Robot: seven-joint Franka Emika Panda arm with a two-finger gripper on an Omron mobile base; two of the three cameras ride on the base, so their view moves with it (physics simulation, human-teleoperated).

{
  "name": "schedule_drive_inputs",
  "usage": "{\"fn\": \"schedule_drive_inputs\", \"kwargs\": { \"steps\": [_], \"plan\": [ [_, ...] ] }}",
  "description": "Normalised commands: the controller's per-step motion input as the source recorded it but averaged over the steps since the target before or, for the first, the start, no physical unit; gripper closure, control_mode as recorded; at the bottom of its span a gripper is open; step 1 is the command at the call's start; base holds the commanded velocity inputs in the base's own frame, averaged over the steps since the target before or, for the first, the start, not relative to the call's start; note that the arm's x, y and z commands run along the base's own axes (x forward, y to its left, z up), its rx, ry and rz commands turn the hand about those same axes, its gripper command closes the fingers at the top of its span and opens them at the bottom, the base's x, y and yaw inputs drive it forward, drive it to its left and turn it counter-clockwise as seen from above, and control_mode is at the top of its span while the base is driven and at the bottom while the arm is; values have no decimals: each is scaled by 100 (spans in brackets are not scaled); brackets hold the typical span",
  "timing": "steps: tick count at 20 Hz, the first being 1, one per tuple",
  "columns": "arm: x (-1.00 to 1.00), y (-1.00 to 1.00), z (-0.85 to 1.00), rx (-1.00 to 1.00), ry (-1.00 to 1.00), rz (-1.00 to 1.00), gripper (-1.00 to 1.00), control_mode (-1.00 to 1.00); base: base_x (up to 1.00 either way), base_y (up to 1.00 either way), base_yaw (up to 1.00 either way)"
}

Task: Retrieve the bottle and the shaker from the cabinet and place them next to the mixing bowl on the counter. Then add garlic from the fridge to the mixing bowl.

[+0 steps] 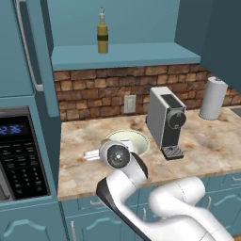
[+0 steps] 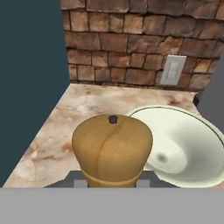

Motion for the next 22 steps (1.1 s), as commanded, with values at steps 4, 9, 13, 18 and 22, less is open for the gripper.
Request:
{"fn": "schedule_drive_inputs", "kwargs": {
  "steps": [4, 9, 13, 18, 22],
  "plan": [
    [28, 37, -47, 0, 4, 0, 100, -100, 0, 0, 0],
    [31, 19, -27, 0, 1, -3, 100, -100, 0, 0, 0],
    [46, 3, -20, 0, 0, -7, 100, -100, 0, 0, 0],
    [47, 3, -20, 0, 0, -9, 100, -100, 0, 0, 0],
    [37, 7, -37, 0, 0, -6, 100, -100, 0, 0, 0]
  ]
}}
